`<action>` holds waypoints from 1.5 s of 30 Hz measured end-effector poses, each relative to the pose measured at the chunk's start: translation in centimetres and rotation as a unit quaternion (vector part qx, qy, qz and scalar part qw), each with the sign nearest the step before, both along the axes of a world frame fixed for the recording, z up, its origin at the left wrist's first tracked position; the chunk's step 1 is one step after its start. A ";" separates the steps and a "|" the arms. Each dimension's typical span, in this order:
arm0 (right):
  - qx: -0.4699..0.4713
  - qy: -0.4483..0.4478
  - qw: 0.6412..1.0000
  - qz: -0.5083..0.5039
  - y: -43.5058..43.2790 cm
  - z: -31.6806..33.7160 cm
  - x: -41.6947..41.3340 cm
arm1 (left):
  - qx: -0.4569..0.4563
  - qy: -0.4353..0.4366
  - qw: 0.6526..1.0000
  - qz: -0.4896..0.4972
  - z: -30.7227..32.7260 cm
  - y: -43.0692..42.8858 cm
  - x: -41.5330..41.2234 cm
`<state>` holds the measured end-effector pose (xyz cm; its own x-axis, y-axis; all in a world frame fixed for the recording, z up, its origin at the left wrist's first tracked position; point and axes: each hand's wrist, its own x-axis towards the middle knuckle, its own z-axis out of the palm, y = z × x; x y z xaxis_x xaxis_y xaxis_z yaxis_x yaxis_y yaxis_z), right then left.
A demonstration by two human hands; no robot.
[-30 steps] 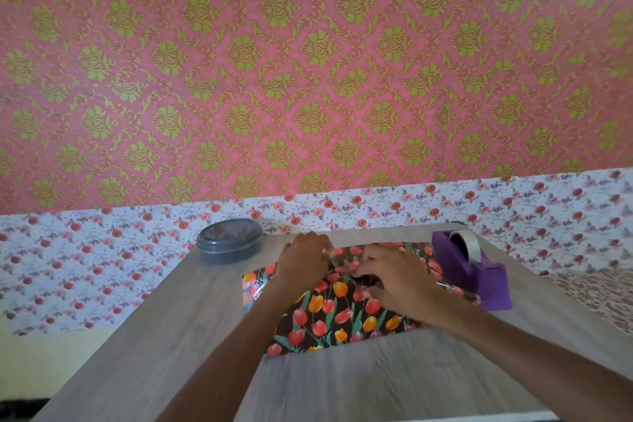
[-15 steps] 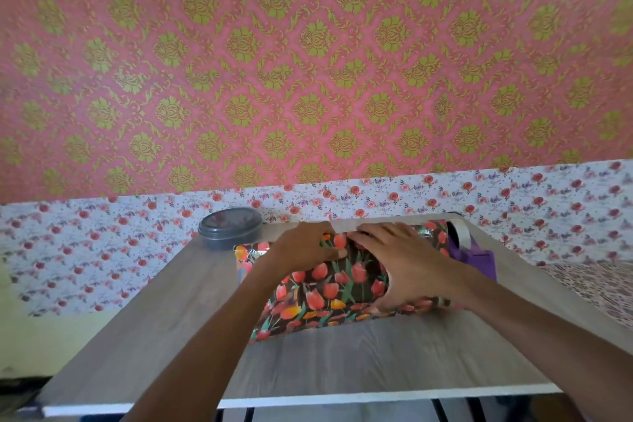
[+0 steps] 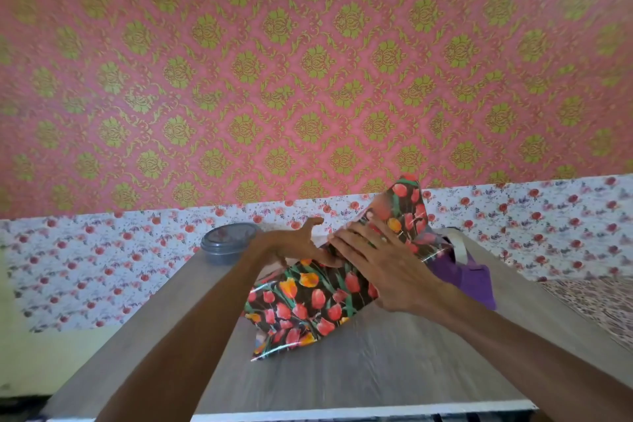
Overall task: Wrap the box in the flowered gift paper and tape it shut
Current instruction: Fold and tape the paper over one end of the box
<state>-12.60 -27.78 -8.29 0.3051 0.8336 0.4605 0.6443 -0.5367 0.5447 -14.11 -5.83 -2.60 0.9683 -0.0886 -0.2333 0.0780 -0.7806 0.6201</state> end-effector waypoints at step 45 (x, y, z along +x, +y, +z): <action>0.634 0.529 0.521 0.218 3.2 2.5 4.1 | -0.468 -0.311 0.814 0.148 -4.4 -1.4 0.1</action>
